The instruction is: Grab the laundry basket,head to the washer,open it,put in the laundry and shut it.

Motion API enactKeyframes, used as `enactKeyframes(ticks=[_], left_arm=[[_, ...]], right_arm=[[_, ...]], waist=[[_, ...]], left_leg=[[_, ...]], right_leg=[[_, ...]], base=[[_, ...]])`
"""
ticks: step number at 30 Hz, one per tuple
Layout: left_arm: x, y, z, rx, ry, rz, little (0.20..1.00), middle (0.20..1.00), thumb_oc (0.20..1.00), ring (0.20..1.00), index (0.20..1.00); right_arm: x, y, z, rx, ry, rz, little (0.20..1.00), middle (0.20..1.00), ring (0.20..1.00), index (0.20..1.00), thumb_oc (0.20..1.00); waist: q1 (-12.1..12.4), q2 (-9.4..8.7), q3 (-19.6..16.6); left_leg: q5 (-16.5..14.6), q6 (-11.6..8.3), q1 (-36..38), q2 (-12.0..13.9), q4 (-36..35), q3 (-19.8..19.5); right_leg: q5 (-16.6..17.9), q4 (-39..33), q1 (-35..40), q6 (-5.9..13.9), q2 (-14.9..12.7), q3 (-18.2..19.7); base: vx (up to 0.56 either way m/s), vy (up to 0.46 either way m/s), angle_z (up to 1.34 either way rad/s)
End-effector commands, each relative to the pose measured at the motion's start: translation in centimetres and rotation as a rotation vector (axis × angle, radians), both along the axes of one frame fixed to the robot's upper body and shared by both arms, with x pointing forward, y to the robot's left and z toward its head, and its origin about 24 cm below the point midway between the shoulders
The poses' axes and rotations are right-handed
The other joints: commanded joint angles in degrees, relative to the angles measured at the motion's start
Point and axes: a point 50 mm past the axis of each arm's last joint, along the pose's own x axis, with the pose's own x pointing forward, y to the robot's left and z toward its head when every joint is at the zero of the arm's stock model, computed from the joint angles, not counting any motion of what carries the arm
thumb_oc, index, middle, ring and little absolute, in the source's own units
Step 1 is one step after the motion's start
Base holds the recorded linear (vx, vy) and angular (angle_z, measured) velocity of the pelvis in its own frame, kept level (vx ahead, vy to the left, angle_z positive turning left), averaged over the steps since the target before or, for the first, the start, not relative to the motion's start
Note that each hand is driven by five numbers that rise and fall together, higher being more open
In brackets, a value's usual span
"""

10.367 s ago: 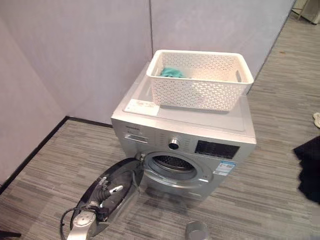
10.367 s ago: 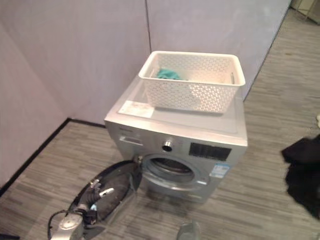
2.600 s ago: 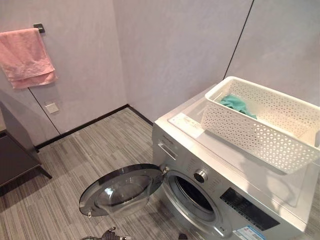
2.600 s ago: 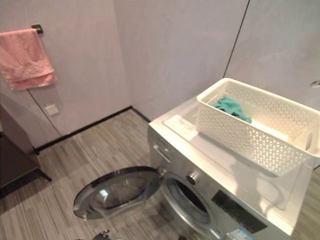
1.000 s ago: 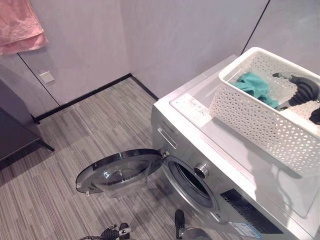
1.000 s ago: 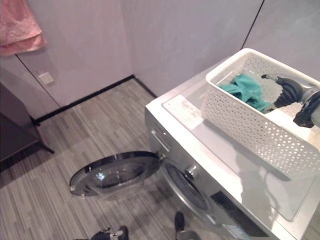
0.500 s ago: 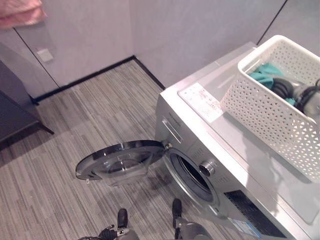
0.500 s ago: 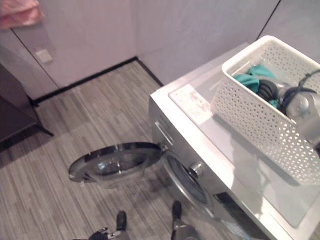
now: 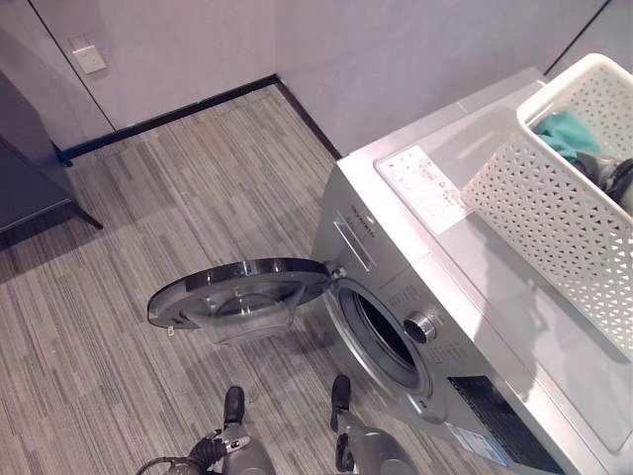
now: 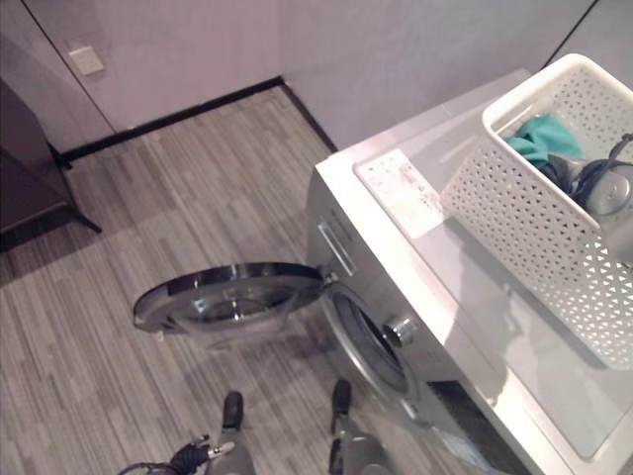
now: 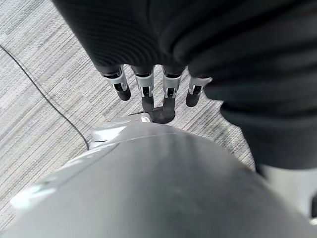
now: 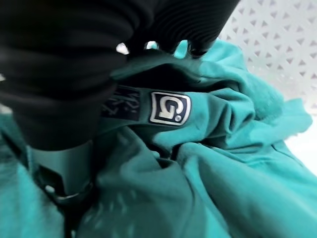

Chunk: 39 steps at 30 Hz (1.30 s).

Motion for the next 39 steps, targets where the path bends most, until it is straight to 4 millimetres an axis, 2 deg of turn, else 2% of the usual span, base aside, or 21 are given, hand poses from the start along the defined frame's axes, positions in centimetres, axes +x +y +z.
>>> enactKeyframes(ticks=[1,2,4,13,16,19,24,25,27,29,30,31,34,39], left_arm=[[1.4,-0.4,0.4,0.000,-0.032,-0.081,1.000,1.000,1.000,1.000,1.000],[1.4,-0.4,0.4,-0.002,-0.032,-0.085,1.000,1.000,1.000,1.000,1.000],[1.6,-0.7,0.4,-0.009,-0.040,-0.098,1.000,1.000,1.000,1.000,1.000],[2.5,-1.8,0.6,-0.047,-0.075,-0.128,1.000,1.000,1.000,1.000,1.000],[2.4,-1.9,0.5,-0.050,-0.069,-0.135,1.000,1.000,1.000,1.000,1.000],[2.0,-2.0,0.3,-0.050,-0.050,-0.136,1.000,1.000,1.000,1.000,1.000],[0.9,-1.7,-0.1,-0.039,-0.006,-0.127,1.000,1.000,1.000,1.000,1.000],[0.4,-1.6,-0.2,-0.039,0.012,-0.123,1.000,1.000,1.000,1.000,1.000],[-0.2,-1.5,-0.4,-0.042,0.027,-0.111,1.000,1.000,1.000,1.000,1.000],[-0.6,-0.9,-0.4,-0.020,0.047,-0.087,1.000,1.000,1.000,1.000,1.000],[-0.7,-0.9,-0.5,-0.015,0.051,-0.085,1.000,1.000,1.000,1.000,1.000],[-1.0,-0.8,-0.6,-0.005,0.067,-0.077,1.000,1.000,1.000,1.000,1.000],[-1.2,-0.6,-0.6,0.013,0.078,-0.064,1.000,1.000,1.000,1.000,1.000],[-1.1,-0.4,-0.6,0.026,0.071,-0.035,1.000,1.000,1.000,1.000,1.000]], right_arm=[[0.3,2.3,-6.9,0.033,0.265,0.087,0.909,0.909,0.909,0.909,0.909],[0.4,2.7,-6.9,0.047,0.273,0.102,0.611,0.611,0.611,0.611,0.611],[0.3,3.4,-7.0,0.076,0.301,0.130,0.206,0.206,0.206,0.206,0.206],[-0.6,6.8,-7.7,0.217,0.459,0.279,0.200,0.200,0.200,0.200,0.200],[-0.9,7.3,-7.6,0.268,0.473,0.308,0.200,0.200,0.200,0.200,0.200],[-0.7,7.1,-6.4,0.283,0.407,0.314,0.200,0.200,0.200,0.200,0.200],[-0.2,5.4,-1.6,0.320,0.119,0.286,0.200,0.200,0.200,0.200,0.200],[-0.3,4.1,0.1,0.372,0.002,0.248,0.200,0.200,0.200,0.200,0.200],[-1.0,1.6,1.7,0.412,-0.141,0.168,0.200,0.200,0.200,0.200,0.200],[-2.4,-3.2,4.4,0.366,-0.454,-0.044,0.200,0.200,0.200,0.200,0.200],[-2.6,-3.6,5.0,0.375,-0.510,-0.059,0.200,0.200,0.200,0.200,0.200],[-3.1,-4.3,6.7,0.406,-0.652,-0.093,0.200,0.200,0.200,0.200,0.200],[-3.3,-3.9,8.8,0.463,-0.812,-0.082,0.200,0.200,0.200,0.200,0.200],[-3.7,-3.6,10.5,0.500,-0.925,-0.074,0.200,0.200,0.200,0.200,0.200]], waist=[[2.3,0.02,3.2],[2.3,0.04,3.2],[2.2,0.04,3.0],[1.5,0.01,2.2],[1.4,0.08,1.7],[1.1,0.05,0.9],[0.6,-0.03,-1.2],[0.2,-0.17,-2.5],[-0.1,-0.23,-3.8],[-0.6,-0.59,-6.9],[-0.6,-0.74,-7.4],[-0.7,-1.02,-8.9],[-0.8,-1.42,-10.3],[-0.8,-1.91,-11.2]], left_leg=[[0.5,-0.51,3.4,2.6,0.3,4.2],[0.5,-0.53,3.5,2.7,0.3,4.3],[0.5,-0.56,4.0,2.7,0.3,4.9],[0.2,-0.71,6.1,3.2,0.3,7.0],[0.0,-0.76,6.7,3.3,0.3,7.5],[-0.2,-0.78,7.4,3.4,0.3,7.7],[-1.3,-0.64,9.3,3.3,0.3,8.2],[-1.7,-0.46,9.8,3.1,0.4,8.2],[-2.9,-0.26,11.2,3.0,0.3,8.2],[-4.9,0.39,13.1,2.4,0.3,7.9],[-5.3,0.52,13.5,2.3,0.3,8.0],[-6.2,0.93,14.7,1.8,0.3,8.0],[-7.1,1.42,16.1,1.3,0.4,8.1],[-7.8,1.93,17.1,0.6,0.5,8.2]], right_leg=[[-7.3,6.5,-5.1,3.42,-3.6,3.6],[-7.4,6.5,-5.2,3.45,-3.6,3.7],[-7.2,6.6,-5.2,3.53,-3.5,3.9],[-7.5,6.7,-5.0,3.94,-3.2,4.8],[-7.8,6.5,-4.5,3.97,-3.1,4.8],[-8.1,6.4,-3.6,3.97,-3.0,4.8],[-8.8,6.1,-1.3,3.99,-2.7,4.7],[-8.9,5.8,-0.5,4.08,-2.8,4.6],[-9.2,5.6,1.1,4.15,-2.9,4.4],[-9.2,4.9,3.7,4.34,-3.7,4.1],[-9.2,4.8,4.2,4.41,-3.8,4.1],[-9.2,4.7,5.4,4.60,-4.2,4.2],[-9.1,4.6,6.7,4.77,-4.6,4.3],[-8.7,4.5,7.6,4.96,-5.1,4.7]], base=[[0.01,0.011,-0.03],[0.00,0.000,0.00],[0.02,0.014,-0.05],[0.02,0.008,-0.14],[0.00,0.000,0.00],[0.02,0.003,0.00],[0.06,0.012,0.00],[0.09,0.024,0.01],[0.12,0.018,0.05],[0.17,0.047,0.08],[0.16,0.079,0.07],[0.09,0.062,0.04],[0.05,0.052,-0.17],[0.01,0.045,-0.06]])
